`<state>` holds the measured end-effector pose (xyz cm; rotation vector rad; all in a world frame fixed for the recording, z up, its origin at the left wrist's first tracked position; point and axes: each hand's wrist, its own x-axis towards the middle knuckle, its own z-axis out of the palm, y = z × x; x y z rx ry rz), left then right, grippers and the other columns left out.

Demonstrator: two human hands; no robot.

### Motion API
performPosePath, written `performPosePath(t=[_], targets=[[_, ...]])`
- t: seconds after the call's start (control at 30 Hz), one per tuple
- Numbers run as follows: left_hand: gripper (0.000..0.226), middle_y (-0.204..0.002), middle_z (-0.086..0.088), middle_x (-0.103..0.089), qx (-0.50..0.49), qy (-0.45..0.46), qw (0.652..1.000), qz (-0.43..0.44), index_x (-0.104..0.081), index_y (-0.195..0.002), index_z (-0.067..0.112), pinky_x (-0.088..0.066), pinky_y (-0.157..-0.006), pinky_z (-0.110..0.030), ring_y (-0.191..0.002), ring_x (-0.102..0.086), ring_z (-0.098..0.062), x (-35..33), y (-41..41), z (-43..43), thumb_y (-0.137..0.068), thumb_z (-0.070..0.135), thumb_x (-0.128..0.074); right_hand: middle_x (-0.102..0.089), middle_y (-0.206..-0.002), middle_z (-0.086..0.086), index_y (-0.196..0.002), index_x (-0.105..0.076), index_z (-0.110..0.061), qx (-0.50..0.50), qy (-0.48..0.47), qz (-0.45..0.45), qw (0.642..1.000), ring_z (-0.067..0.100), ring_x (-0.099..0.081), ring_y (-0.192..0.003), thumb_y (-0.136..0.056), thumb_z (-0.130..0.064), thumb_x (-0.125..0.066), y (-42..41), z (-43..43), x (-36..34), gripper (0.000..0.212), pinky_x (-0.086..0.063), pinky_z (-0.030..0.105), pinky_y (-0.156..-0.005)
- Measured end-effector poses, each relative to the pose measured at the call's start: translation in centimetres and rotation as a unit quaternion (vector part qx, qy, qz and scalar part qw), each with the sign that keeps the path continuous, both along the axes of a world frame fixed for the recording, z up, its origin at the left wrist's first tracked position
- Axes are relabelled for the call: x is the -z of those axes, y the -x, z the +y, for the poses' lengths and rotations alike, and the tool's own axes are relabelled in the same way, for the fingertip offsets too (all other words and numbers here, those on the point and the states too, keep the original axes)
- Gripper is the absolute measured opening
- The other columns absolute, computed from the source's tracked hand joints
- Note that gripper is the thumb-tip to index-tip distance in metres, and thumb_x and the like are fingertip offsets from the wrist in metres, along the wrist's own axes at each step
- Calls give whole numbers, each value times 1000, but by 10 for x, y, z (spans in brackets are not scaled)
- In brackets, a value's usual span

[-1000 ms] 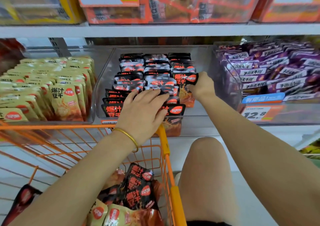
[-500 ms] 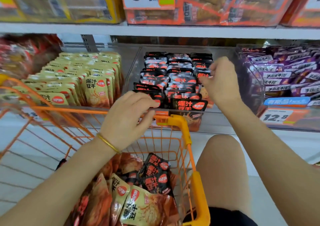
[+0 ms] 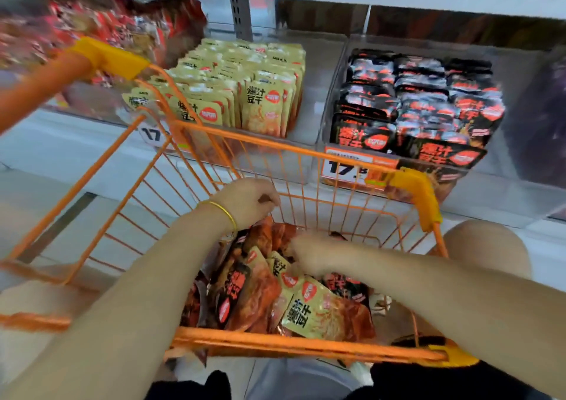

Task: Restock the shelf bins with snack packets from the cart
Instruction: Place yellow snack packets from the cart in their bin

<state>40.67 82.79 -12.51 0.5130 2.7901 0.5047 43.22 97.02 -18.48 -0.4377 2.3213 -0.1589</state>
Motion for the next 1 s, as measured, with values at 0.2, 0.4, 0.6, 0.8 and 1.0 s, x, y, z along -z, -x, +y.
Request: performPosePath(t=[0.2,0.4,0.6,0.8,1.0], targets=[[25,-121,-5,-58,0,-3,1000,-21,-60,-117,12,-35,-83,-16,-108,-53,-18,1,0,0,-96,13,-47,-54,-70,9,-73,-54,-4,107,66,-37,991,20,-57,-64,-91,-20,-61,2,-3,-9,25,-52,26,-55],[34,-121,-5,-54,30,-21,992,-120,-50,-127,15,-41,-88,-25,-106,-52,-18,-4,-2,3,-93,8,-50,-35,-74,1,-70,-38,-13,166,256,10,952,11,-45,-60,-93,-3,-50,7,27,-71,28,-59,37,-67],[8,-79,-4,-61,-69,-229,958,-158,-56,-84,14,-48,-55,-17,-69,-57,-12,-24,2,-4,-92,15,-56,-53,-82,5,-85,-52,-9,219,369,112,896,16,-59,-57,-93,-11,-56,10,42,-103,9,-54,32,-55],[27,-63,-6,-51,-186,-480,857,-24,-49,-66,11,-47,-49,-23,-54,-50,-15,-56,25,-25,-93,7,-52,-70,-84,2,-94,-64,-14,260,486,65,832,8,-58,-57,-86,-15,-66,23,18,-126,8,-49,21,-47],[17,-99,-5,-56,-215,-290,864,350,-59,-103,4,-38,-79,-19,-92,-51,-17,-35,51,-28,-89,8,-52,-67,-93,11,-77,-59,-23,292,451,343,770,26,-64,-81,-81,-14,-69,101,-22,-141,14,-54,47,-74]])
